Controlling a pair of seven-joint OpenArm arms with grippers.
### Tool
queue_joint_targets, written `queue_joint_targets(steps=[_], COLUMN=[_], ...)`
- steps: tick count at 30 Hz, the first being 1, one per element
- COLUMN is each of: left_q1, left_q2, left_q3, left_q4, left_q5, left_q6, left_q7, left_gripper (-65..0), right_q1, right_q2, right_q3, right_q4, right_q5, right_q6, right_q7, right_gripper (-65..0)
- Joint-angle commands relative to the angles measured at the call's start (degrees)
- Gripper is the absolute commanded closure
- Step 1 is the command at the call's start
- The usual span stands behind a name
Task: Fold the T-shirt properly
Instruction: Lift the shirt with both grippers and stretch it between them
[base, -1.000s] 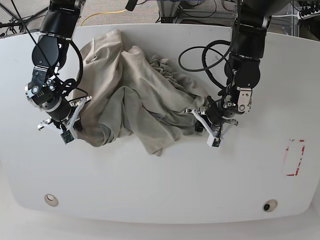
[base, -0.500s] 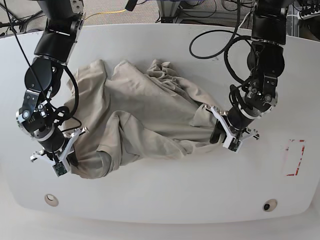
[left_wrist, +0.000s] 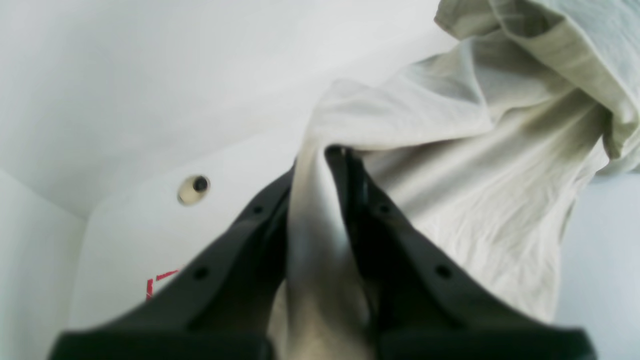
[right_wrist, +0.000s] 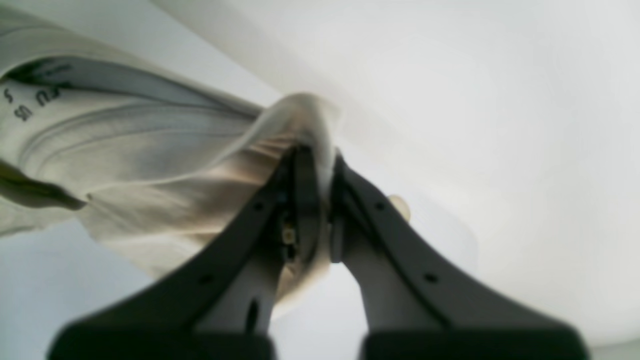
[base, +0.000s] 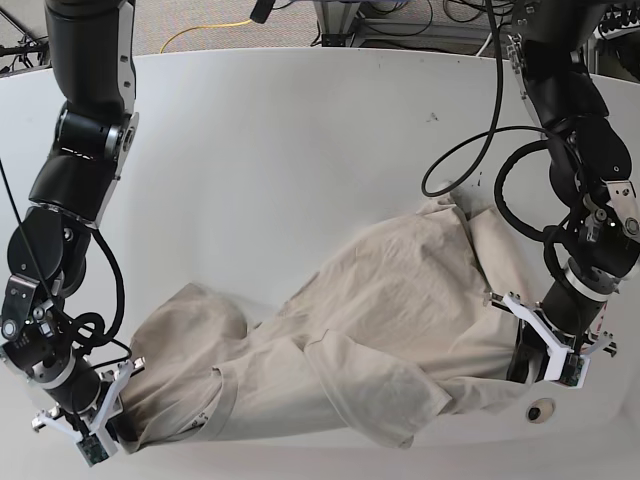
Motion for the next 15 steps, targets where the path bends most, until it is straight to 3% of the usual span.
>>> queue_joint_targets(steps=[1,4,9,15], left_q1=[-3.8,-7.9,-13.3,-13.2], left_q2=[-2.2,-2.6,-4.4,-5.6], left_q3=[-1.1,-1.0,-1.0,2.3], left_q4=[1.1,2.2,3.1,3.3], left_q5=[2.3,2.6,2.6,2.6], left_q6=[1.5,1.5,1.5,1.1], left_q7=[0.9,1.8,2.4,2.5], left_gripper=[0.0,0.0,0.0,0.0], right_q1=[4.9,8.9,16.1,15.1], right_q2=[1.9,2.0,3.3,5.3], right_q3=[-1.0,-2.7,-2.7,-2.4], right_q4=[0.6,1.0,1.0,2.5], right_q5=[-2.2,-2.2,-2.1,-1.7], right_q6=[-1.5,-1.5,-1.5,-1.5], right_q7=[0.2,0.1,-5.1,-5.9], right_gripper=[0.0,0.0,0.0,0.0])
